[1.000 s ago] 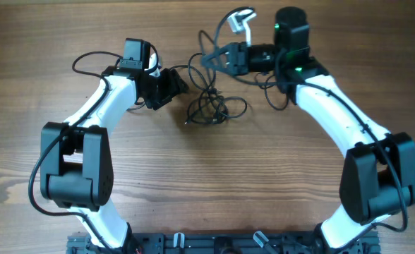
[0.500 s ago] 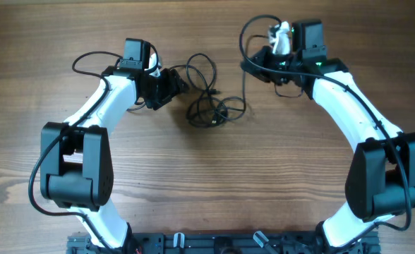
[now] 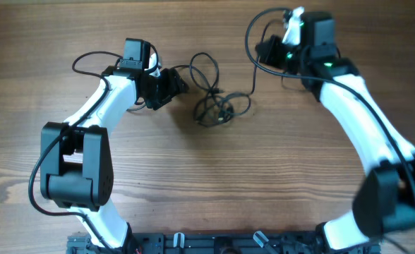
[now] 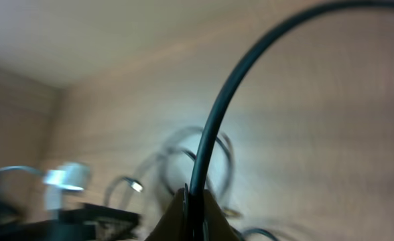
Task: Untangle cables
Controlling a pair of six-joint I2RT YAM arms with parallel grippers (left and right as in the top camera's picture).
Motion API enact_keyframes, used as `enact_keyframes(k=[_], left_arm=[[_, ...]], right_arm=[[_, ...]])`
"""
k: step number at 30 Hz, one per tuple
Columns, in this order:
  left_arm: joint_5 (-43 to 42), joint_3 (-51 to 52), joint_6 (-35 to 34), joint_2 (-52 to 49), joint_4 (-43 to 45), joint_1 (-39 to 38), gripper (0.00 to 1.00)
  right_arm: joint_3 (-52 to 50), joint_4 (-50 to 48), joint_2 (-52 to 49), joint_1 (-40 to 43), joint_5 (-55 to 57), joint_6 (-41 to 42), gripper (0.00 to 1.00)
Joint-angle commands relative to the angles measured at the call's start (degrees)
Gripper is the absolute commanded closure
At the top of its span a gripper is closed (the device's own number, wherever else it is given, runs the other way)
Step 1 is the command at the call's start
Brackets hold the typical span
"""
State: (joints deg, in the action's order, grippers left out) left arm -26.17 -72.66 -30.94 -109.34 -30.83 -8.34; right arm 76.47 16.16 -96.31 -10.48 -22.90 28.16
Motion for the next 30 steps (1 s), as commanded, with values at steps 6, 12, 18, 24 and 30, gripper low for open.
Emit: enact_keyframes(k=[6,12,18,24,30], left_arm=[[0.28,-0.63,0.00,-0.28,0.00,-0.07,0.32],[0.31,-0.63,0.00,-0.28,0.00,-0.07,0.32],[0.31,-0.63,0.00,-0.28,0.00,-0.07,0.32],[0.33,-0.63,0.02,-0.28,0.00,-0.07,0.32],[0.33,-0.63,0.02,-0.28,0.00,-0.07,0.32]], right_arm=[[3.82,-1.40,20.09,0.44,3.21,-18.75,0.96],[3.80,4.02,23.04,0.44,12.57,-28.00,0.96],[3.72,9.62,21.16,0.37,8.00,-32.85,0.95],[3.72,10.88,20.65,0.39,-16.24,-38.29,0.96],[3.72,9.60,20.65,0.39,-15.98,-35.30,0.96]])
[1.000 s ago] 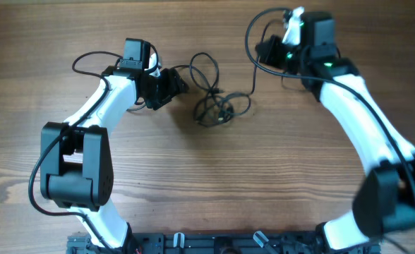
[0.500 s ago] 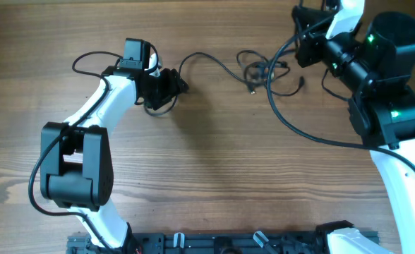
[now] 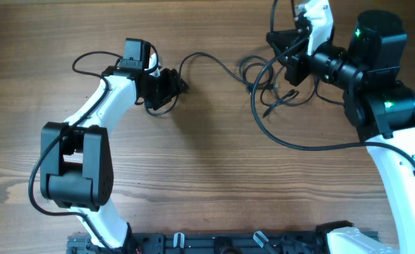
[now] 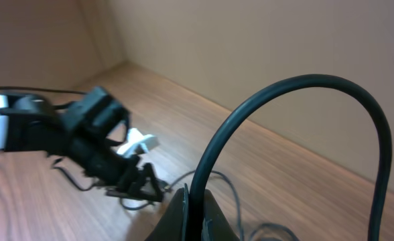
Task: Untangle cables
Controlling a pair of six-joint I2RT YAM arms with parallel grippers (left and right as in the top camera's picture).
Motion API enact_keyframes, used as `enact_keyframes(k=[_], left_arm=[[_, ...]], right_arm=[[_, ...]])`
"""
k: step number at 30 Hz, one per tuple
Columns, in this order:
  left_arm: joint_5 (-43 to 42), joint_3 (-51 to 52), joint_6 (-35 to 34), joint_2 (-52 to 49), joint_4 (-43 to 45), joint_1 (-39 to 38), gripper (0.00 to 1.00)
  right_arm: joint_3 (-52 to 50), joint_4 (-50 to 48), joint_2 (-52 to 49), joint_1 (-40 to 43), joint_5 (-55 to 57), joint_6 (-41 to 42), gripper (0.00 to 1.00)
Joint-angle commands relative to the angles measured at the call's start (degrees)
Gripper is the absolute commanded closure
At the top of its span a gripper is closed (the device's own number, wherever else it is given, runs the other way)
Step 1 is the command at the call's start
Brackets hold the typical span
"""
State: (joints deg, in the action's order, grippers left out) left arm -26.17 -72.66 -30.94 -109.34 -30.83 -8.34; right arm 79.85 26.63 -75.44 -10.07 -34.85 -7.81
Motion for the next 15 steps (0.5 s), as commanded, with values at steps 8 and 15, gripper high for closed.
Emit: enact_keyframes(k=[8,15], left_arm=[[0.37,-0.63,0.50,-0.28,0.00,-0.07,0.28],[1.86,-0.63,0.46,-0.28,-0.02,-0.07,0.27]], right_arm=[[0.28,1.64,-0.50,-0.02,27.34,11.47,0.96],[0.28,6.21,-2.10,0.90,64.02,24.06,0.96]])
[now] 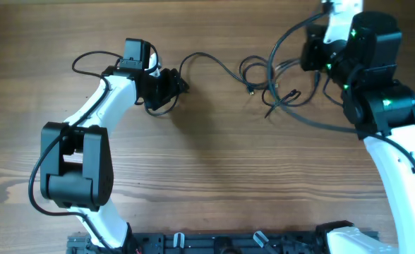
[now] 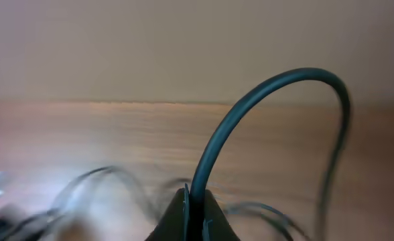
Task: Untangle cables
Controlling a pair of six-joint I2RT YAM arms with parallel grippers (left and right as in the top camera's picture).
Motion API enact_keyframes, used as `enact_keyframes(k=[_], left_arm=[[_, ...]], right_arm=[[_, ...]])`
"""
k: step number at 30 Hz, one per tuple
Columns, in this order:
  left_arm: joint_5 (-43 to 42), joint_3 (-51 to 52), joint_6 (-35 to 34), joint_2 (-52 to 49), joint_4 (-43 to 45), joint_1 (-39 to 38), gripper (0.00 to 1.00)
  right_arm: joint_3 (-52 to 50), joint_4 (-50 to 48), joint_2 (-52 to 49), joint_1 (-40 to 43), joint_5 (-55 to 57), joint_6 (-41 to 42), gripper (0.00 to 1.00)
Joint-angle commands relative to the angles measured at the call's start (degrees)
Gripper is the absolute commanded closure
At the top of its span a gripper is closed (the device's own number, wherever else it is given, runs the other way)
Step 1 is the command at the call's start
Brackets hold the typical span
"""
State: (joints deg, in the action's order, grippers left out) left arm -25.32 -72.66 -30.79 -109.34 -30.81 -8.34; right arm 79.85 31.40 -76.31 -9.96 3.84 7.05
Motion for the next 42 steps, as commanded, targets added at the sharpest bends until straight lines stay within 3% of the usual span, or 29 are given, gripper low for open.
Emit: enact_keyframes(k=[1,12,16,22,24,29,31,33,35,36,39,42], left_arm=[[1.01,-0.63,0.31,-0.28,-0.04,-0.07,0.27],[0.96,-0.63,0.28,-0.28,-0.17,-0.07,0.27],[0.96,-0.63,0.28,-0.28,-0.28,-0.07,0.27],[0.96,-0.63,0.28,-0.28,-0.28,-0.07,0.26],[0.96,-0.63,0.28,-0.28,-0.28,-0.07,0.26],[0.96,-0.63,0.28,-0.28,-0.26,-0.07,0.26],[0.96,-0.63,0.28,-0.28,-0.26,-0.07,0.26],[0.96,-0.63,0.28,-0.28,-0.26,-0.07,0.26],[0.98,-0.63,0.28,-0.28,-0.26,-0.07,0.26],[0.96,-0.63,0.28,-0.28,-0.26,-0.07,0.26],[0.96,-0.63,0.28,-0.28,-0.26,-0.07,0.26],[0.96,-0.63,0.28,-0.28,-0.26,-0.07,0.26]], right_arm=[[0.28,2.27,-1.53,1.18,28.59,11.58,0.96],[0.28,13.18,-9.03,6.67,30.12,17.05,0.96],[0.28,17.29,-12.92,11.85,35.56,22.16,0.96],[0.28,18.75,-17.33,21.70,28.63,23.39,0.95],[0.28,18.62,-18.58,24.92,23.82,23.30,0.83],[0.28,18.10,-21.18,30.08,14.01,22.93,0.79],[0.28,17.68,-22.18,30.99,11.17,22.88,0.73],[0.28,17.16,-23.10,31.08,7.85,21.62,0.56],[0.28,16.61,-23.89,31.01,3.85,18.18,0.31],[0.28,16.22,-24.41,30.97,1.68,16.92,0.23],[0.28,15.21,-25.59,30.91,-4.57,12.81,0.13],[0.28,13.84,-27.36,30.64,-11.54,6.60,0.10]])
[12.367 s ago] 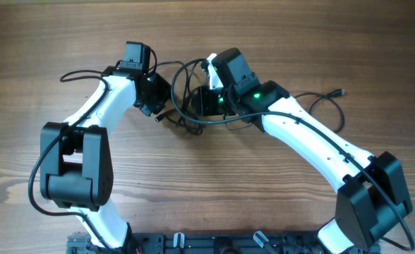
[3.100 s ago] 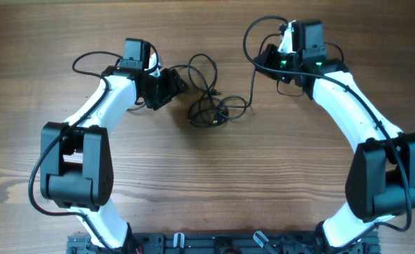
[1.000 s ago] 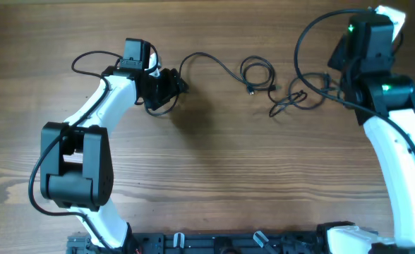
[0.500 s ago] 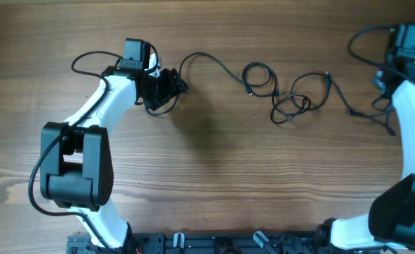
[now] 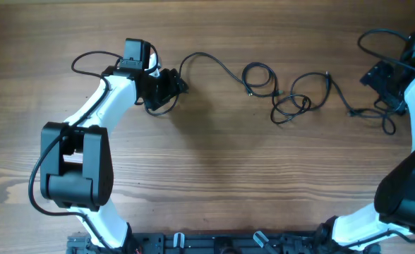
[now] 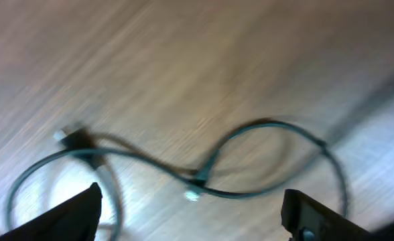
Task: Untangle cables
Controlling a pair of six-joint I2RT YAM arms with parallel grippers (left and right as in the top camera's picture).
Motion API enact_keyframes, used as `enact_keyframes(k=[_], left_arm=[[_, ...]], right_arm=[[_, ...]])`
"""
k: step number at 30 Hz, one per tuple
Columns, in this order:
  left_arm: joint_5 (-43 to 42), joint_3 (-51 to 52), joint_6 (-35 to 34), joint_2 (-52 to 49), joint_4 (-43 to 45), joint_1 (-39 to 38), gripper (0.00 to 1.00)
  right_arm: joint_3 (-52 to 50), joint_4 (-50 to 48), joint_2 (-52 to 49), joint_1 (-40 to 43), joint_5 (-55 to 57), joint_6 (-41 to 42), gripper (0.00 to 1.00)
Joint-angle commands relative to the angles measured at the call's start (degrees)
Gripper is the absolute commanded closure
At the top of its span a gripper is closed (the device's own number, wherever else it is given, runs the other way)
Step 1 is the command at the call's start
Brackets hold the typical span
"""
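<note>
One thin black cable (image 5: 218, 62) lies across the back of the wooden table (image 5: 214, 176). It starts at my left gripper (image 5: 171, 85), which is shut on its left end. From there it forms a small loop (image 5: 247, 73), then a loose knot of loops (image 5: 297, 104), and trails right to a last curl (image 5: 388, 120). My right gripper (image 5: 378, 75) hangs at the far right edge, just above that tail. In the right wrist view its fingers (image 6: 83, 209) are spread wide with nothing between them, and the blurred cable (image 6: 204, 175) lies on the wood below.
Each arm's own black lead arcs beside it, one near the left arm (image 5: 87, 60) and one near the right arm (image 5: 377, 35). The arm bases and a black rail (image 5: 214, 243) stand along the front edge.
My right gripper was shut on the cable, holding it raised at the back right. Now it is open at the far right edge, and the cable lies spread along the table.
The cable was first bunched in a tangle at the table's middle, with my right gripper shut on a strand and the left holding one end. Then the tangle hung farther right, stretched away from the left gripper. Now it lies in looser loops, released by the right gripper.
</note>
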State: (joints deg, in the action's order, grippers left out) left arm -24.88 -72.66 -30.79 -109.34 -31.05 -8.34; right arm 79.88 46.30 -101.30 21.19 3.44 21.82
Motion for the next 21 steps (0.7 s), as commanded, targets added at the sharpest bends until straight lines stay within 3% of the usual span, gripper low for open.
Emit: enact_keyframes(k=[1,8,16,21], left_arm=[[0.52,-0.63,0.28,-0.28,-0.02,-0.09,0.26],[0.55,-0.63,0.26,-0.28,0.02,-0.85,0.25],[0.61,-0.63,0.31,-0.28,0.42,-1.42,0.25],[1.01,-0.63,0.31,-0.28,0.39,-1.42,0.24]], right_arm=[[0.26,-1.07,-2.58,-0.52,-12.74,-9.16,0.10],[0.26,-2.29,-6.91,-2.10,-16.06,-9.77,0.09],[0.26,-9.90,-12.26,-8.02,-15.82,-7.21,0.15],[0.26,-15.56,-13.60,-11.32,-8.07,-3.15,0.20]])
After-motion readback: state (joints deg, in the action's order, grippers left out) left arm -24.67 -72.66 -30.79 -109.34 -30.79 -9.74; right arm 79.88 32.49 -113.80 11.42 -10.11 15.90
